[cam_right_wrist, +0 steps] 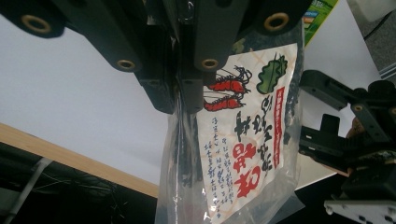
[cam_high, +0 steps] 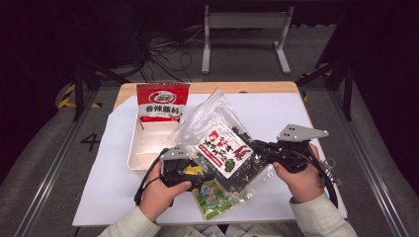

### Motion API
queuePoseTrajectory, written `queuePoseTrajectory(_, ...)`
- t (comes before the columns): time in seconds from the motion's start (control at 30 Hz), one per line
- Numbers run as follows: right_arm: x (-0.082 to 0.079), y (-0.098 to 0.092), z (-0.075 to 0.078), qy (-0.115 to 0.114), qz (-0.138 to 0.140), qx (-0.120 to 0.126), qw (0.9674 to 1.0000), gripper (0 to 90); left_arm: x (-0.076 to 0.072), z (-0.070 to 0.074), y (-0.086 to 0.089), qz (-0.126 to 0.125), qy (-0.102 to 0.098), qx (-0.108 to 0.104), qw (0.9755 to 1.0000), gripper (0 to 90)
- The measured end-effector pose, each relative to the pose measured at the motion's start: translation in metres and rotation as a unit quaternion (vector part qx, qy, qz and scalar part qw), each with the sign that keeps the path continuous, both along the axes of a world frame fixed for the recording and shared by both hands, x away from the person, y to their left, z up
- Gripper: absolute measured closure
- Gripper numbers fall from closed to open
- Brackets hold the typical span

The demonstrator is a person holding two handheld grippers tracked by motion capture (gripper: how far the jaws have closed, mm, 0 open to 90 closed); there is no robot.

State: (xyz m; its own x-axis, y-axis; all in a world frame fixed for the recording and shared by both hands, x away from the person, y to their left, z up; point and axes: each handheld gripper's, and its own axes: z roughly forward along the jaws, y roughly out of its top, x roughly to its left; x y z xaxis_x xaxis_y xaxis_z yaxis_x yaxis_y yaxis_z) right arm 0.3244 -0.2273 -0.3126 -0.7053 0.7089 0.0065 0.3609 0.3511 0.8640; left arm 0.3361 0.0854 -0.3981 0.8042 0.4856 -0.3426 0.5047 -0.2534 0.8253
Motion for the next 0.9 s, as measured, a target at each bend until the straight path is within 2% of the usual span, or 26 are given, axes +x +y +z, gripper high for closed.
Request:
queuePoseTrajectory(0.13, 0.0, 0.002, -0.004, 0.001, 0.004, -0.005, 1.0, 83.9, 0.002, 0.003, 0.007, 0.009, -0.003, -0.021, 0.9997, 44.1)
queuePoseTrajectory(0.4, 0.0, 0.005, -0.01, 0.009, 0.013, -0.023, 0.9996, 83.7, 0.003, 0.01, 0.02, 0.029, -0.04, -0.049, 0.9976, 68.0)
queuePoseTrajectory(0.53, 0.0, 0.008, -0.013, 0.009, 0.017, -0.036, 0.9992, 83.6, 0.001, 0.014, 0.024, 0.027, -0.058, -0.052, 0.9965, 73.1)
queuePoseTrajectory(0.6, 0.001, 0.008, -0.015, 0.009, 0.019, -0.038, 0.9991, 83.3, 0.0, 0.017, 0.026, 0.025, -0.059, -0.059, 0.9962, 74.5)
queuePoseTrajectory(0.77, 0.002, 0.008, -0.018, 0.008, 0.029, -0.034, 0.999, 81.2, -0.003, 0.025, 0.03, 0.013, -0.074, -0.069, 0.9948, 78.6)
queuePoseTrajectory(0.9, 0.003, 0.007, -0.019, 0.007, 0.033, -0.031, 0.9989, 78.5, -0.005, 0.028, 0.031, 0.005, -0.077, -0.076, 0.9941, 79.9)
